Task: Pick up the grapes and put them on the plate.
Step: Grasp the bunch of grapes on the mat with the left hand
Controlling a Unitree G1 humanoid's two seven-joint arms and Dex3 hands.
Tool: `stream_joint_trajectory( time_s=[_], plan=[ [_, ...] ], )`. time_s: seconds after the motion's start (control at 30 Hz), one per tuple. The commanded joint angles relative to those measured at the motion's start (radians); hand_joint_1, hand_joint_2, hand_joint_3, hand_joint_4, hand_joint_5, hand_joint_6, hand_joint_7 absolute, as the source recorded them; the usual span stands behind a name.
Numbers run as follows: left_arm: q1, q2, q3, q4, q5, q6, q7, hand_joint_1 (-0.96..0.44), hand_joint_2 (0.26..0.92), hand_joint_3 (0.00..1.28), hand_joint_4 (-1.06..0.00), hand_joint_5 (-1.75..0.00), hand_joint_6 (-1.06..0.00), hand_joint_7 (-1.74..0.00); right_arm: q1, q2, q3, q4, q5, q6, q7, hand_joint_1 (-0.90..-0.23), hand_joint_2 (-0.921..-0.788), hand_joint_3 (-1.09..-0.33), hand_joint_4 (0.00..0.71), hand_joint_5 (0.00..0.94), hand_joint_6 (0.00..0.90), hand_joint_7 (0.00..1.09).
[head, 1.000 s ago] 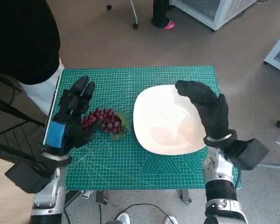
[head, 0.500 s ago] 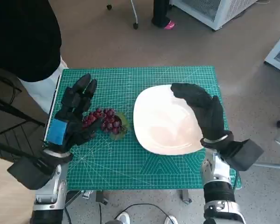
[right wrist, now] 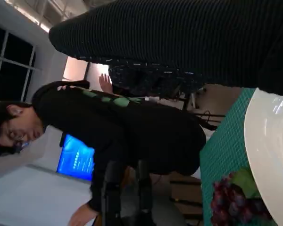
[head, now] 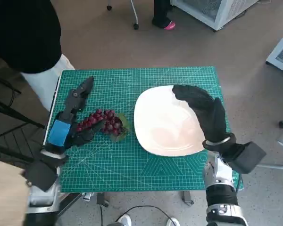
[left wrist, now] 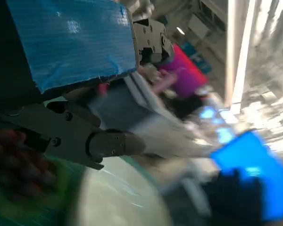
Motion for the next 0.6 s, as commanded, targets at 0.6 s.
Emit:
stream_joint_trajectory(
  time_s=[0.6],
  plan=[
    [-0.072,0.071,-0.234,-0.163,0.67,0.629,-0.134,-0.4,0.707,0.01,-0.08,0.0,-0.22,-0.01,0.013,-0.003,0.005,0.028,-0.024,0.001,-0.03,-0.521,-0.921,-0.589,0.389,0.002,0.463,0.0]
  ],
)
